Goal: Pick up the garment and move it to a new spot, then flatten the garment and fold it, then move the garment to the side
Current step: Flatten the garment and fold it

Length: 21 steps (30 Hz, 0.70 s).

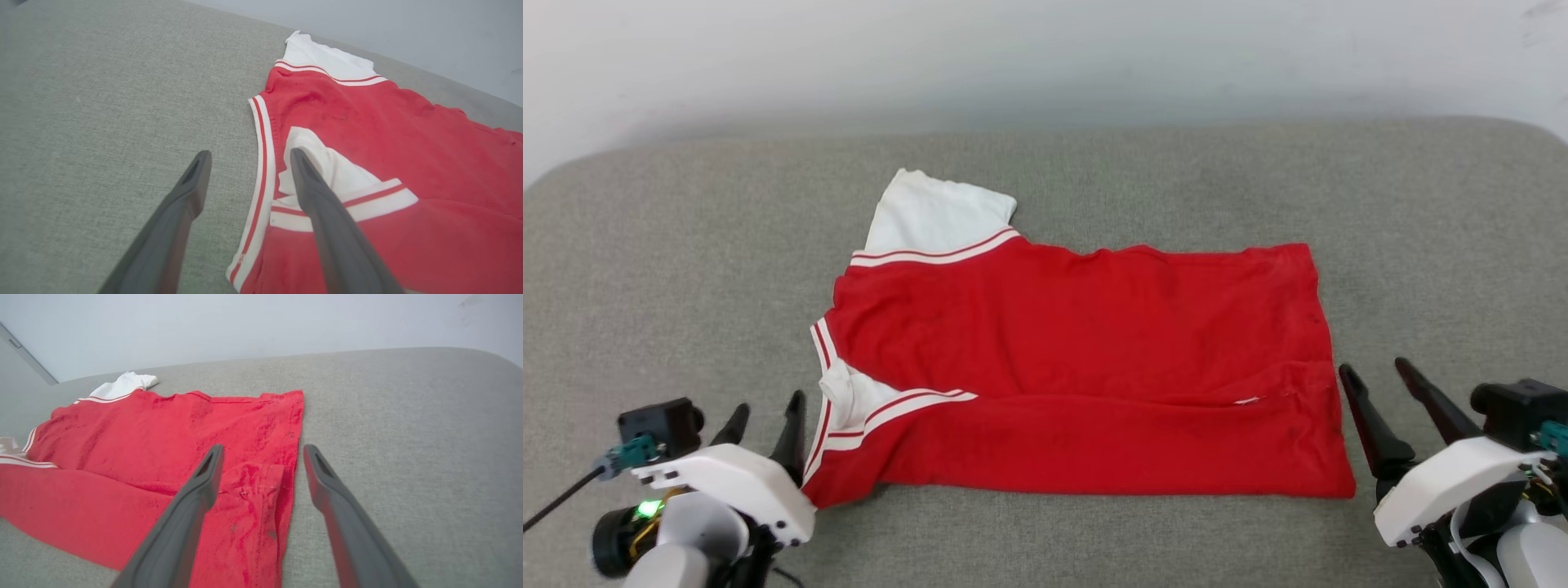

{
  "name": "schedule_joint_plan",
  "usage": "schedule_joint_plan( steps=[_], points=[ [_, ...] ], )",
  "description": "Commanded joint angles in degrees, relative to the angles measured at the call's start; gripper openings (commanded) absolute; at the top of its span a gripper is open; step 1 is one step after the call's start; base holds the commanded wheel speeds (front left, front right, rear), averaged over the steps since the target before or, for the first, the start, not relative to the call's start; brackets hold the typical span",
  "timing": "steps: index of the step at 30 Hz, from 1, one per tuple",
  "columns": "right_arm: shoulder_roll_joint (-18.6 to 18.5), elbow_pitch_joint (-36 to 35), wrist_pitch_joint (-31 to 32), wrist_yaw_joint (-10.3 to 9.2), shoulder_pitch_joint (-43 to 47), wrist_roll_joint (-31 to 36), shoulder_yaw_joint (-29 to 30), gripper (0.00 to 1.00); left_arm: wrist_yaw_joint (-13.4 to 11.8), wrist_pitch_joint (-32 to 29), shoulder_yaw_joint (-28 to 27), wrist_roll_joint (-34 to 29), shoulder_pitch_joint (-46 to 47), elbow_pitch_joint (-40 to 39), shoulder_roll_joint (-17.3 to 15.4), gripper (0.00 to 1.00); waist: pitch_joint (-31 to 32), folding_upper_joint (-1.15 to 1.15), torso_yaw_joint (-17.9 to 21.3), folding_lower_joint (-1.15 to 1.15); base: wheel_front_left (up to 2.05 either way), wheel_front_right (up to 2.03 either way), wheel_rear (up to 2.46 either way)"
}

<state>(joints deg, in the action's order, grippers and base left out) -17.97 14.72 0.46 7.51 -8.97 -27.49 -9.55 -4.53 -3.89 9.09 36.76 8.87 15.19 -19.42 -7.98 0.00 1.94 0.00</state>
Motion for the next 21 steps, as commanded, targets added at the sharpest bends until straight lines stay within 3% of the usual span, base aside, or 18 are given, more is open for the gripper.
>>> schedule_joint_plan(
  steps=[1,5,14,21],
  points=[
    [0.77,-1.48,-1.86,-0.04,1.26,1.12,1.16,1.0,-0.62,-1.16,-0.6,0.33,-1.42,-1.65,-1.14,1.0,1.62,0.0,0.46,0.0,0.0,0.0,0.0],
    [2.94,-6.03,-4.08,-0.04,3.88,3.92,4.63,1.0,-1.62,-7.18,-0.82,1.28,-3.92,-8.13,-4.3,1.0,3.01,0.0,0.79,0.0,0.0,0.0,0.0],
    [7.71,-17.49,-2.04,-0.04,9.04,9.04,8.72,1.0,-3.53,-26.25,0.3,4.57,-8.84,-21.29,-12.48,1.0,1.74,0.0,2.63,0.0,0.0,0.0,0.0],
    [9.71,-22.72,-2.05,-0.04,8.75,10.87,8.75,1.0,-5.55,-31.58,-0.29,7.37,-10.41,-21.58,-13.22,1.0,-3.26,0.0,5.35,0.0,0.0,0.0,0.0]
  ],
)
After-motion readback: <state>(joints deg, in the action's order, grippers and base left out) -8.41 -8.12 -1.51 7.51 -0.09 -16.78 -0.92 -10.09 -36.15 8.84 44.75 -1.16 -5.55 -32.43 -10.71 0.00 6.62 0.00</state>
